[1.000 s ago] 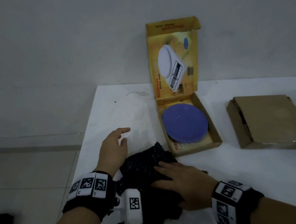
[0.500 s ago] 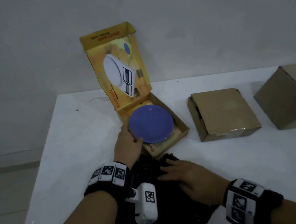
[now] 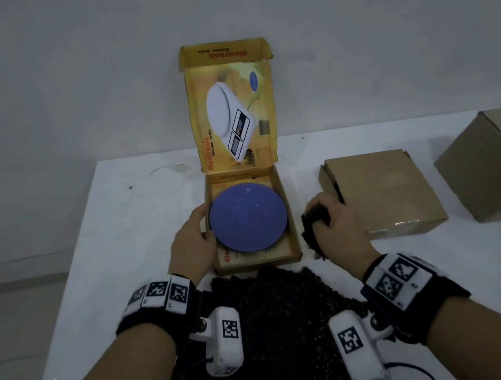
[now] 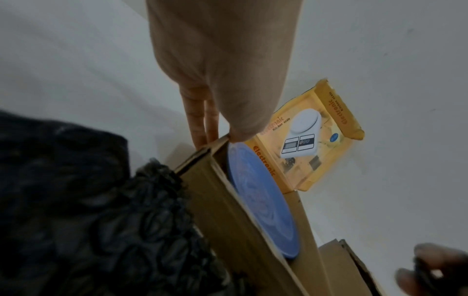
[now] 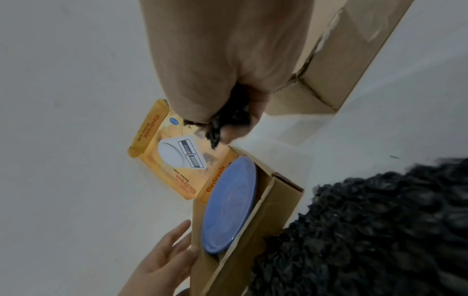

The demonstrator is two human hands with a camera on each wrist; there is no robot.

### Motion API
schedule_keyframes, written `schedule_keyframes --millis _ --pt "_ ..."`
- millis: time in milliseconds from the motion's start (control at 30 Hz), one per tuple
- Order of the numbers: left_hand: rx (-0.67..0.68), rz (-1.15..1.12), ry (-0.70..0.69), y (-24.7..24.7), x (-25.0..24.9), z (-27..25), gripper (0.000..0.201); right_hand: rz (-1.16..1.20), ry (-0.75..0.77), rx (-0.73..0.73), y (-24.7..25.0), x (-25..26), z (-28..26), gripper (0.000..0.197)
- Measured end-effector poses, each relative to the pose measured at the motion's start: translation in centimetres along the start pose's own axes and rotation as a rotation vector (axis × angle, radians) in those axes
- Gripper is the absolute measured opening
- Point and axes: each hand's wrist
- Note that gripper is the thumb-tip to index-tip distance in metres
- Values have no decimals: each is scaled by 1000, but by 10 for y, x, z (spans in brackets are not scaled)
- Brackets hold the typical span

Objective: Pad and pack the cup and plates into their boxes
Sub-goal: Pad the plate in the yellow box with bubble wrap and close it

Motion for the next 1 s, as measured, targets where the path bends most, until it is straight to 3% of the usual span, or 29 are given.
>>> schedule_keyframes --millis 167,233,333,367,433,567,667,800,900,1000 --pt "14 50 -61 -9 16 -2 43 31 77 58 -10 25 5 38" --pt "12 56 -75 -11 19 -1 43 -113 149 70 -21 24 5 38" --pt "-1 72 -91 -15 21 -1 45 -522 278 90 -25 13 7 14" --pt "1 91 -87 -16 20 -1 45 -617 278 160 -25 10 7 9" --pt "23 160 -54 -16 19 -1 47 -736 293 224 -22 3 7 20" --pt "112 264 -18 -13 11 4 57 -1181 549 295 -15 -12 10 16" --pt "142 327 23 -14 5 9 65 -1348 496 390 -14 -3 9 6" --pt "153 470 47 -17 3 12 69 -1323 331 378 -22 7 23 12" --pt "158 458 18 -16 8 13 69 -1234 183 347 -26 6 27 6" --pt "151 417 -11 -15 13 13 67 -1192 206 262 -29 1 25 32"
Point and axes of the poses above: each hand's wrist, its own z-axis towards the middle knuckle, its own y-axis out of the back of the hand, x = y × z, and after that the axes turned 11 degrees about x, right-handed
